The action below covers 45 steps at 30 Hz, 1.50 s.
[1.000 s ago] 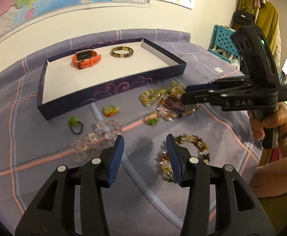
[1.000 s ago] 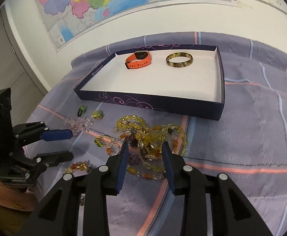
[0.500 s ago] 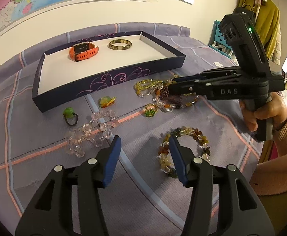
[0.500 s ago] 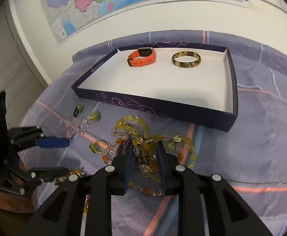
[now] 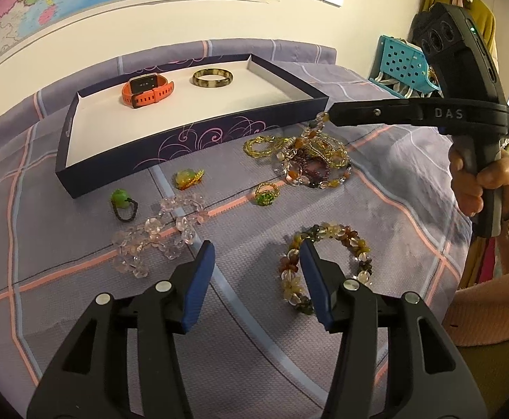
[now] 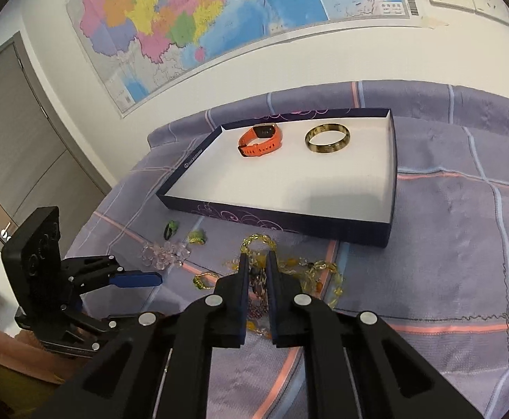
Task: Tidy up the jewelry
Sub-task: 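Grasp the amber bead necklace with the right tool and lift it, then raise the amber necklace high with the right tool so it hangs free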
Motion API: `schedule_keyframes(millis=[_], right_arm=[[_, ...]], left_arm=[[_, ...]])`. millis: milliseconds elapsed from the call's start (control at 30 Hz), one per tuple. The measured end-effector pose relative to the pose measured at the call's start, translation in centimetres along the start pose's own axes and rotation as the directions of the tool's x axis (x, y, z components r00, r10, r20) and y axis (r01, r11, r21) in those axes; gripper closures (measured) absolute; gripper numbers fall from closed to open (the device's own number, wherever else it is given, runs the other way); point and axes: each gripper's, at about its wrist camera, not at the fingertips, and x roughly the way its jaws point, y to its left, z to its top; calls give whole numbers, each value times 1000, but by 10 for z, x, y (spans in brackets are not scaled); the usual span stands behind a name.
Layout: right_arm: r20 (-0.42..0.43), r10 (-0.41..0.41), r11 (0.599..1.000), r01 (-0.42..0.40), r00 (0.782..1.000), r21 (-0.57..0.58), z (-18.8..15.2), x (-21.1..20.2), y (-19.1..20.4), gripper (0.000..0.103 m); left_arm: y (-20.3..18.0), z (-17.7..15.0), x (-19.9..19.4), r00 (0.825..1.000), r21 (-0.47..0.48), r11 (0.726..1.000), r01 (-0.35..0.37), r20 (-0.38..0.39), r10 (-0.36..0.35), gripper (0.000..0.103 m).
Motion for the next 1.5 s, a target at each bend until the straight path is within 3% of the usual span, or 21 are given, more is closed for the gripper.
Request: schedule_keyframes(millis=[133,333,400,467,567,633,767,900,933,1000,1067,1267,1500], right_arm=[[35,22,1000,-22,999,5,-1,-18,-1,95],[-27,21,1000,-20,999,16,-15,-22,-8,98],[10,63,997,-64,998,52,-17,-35,-14,101],[38,46,998,-48,998,45,-16,-46,-14,101],[45,69,996,-72,997,56,-13,-50,-16,94],[-6,1,1000,-1,1000,10,-14,-35,-8,87],[-78,-72,994,65,994,-83,-19,-2,8,76],[-105,-152,976,132,983,-173,-22,20,18,76],[-101,-169,970,148,980,-191,-24,21,20,77],[-100,-197,959,170,975,-228,-25,21,26,96],[-91,-207,954,181,974,-237,-25,17,29,99],[5,-96,978,95,995,-185,-11,-21,38,99],[108,35,994,-24,994,-110,6,-56,41,99]], left_arm=[[-1,-2,-2,1000,4,1000,4,1,-4,53],[-4,-2,0,1000,10,1000,4,0,-4,54],[-5,-2,-1,1000,10,1000,8,0,-8,54],[-5,-3,0,1000,12,1000,12,-4,-12,55],[-7,-3,0,1000,20,1000,19,-6,-19,55],[-9,-4,1,1000,26,999,18,-9,-18,55],[-12,-4,1,1000,32,999,20,-14,-19,55],[-14,-5,2,1000,33,999,17,-21,-16,55],[-14,-5,2,1000,32,999,16,-22,-15,55],[-14,-6,1,1000,31,999,17,-22,-16,55],[-14,-7,1,1000,29,999,17,-22,-16,55],[-14,-6,1,1000,26,1000,16,-20,-15,56],[-15,-6,0,1000,31,999,19,-24,-18,63]])
